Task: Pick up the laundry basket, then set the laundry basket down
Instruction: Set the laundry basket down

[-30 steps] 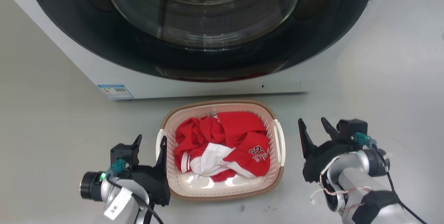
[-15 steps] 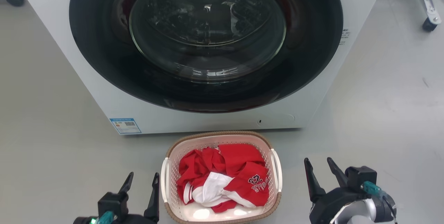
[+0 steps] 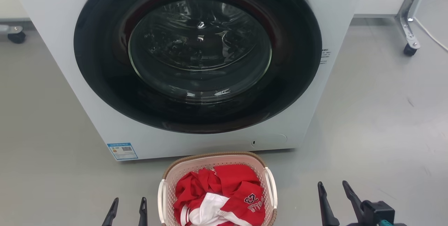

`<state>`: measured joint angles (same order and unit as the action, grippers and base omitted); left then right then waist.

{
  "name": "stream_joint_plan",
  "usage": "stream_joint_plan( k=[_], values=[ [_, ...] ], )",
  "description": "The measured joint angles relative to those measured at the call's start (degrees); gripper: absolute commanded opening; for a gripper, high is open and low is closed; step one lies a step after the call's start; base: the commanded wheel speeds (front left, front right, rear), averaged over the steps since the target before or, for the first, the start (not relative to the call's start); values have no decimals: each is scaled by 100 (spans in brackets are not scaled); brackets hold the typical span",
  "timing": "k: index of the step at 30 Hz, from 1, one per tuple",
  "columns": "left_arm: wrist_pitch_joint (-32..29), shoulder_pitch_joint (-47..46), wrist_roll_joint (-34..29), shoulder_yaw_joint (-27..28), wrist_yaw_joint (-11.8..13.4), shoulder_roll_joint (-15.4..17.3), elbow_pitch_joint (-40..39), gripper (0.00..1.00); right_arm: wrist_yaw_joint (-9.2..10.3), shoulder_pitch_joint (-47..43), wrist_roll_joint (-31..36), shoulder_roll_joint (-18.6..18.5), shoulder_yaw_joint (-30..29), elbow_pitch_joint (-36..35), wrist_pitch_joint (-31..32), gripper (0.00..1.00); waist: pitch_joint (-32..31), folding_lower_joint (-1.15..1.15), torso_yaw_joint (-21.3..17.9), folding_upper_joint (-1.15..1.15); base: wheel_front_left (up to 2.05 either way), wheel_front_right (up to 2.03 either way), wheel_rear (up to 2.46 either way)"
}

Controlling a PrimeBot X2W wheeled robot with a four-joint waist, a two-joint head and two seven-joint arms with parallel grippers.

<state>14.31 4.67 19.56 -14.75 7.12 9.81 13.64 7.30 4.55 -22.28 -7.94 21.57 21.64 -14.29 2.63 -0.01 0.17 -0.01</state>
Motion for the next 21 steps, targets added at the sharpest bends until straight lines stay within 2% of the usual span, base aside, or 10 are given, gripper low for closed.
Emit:
stream_joint_plan(
  k=[11, 21],
  values=[
    [0, 415, -530, 192, 0, -144, -609, 100, 0, -701, 768, 160, -532, -913, -1, 100, -239, 0, -131, 1, 0, 0, 0],
    [0, 422, -777, 276, 0, -254, -866, 100, 1, -919, 1127, 285, -787, -1429, -9, 100, -239, 1, -129, 1, 0, 0, 0]
  ],
)
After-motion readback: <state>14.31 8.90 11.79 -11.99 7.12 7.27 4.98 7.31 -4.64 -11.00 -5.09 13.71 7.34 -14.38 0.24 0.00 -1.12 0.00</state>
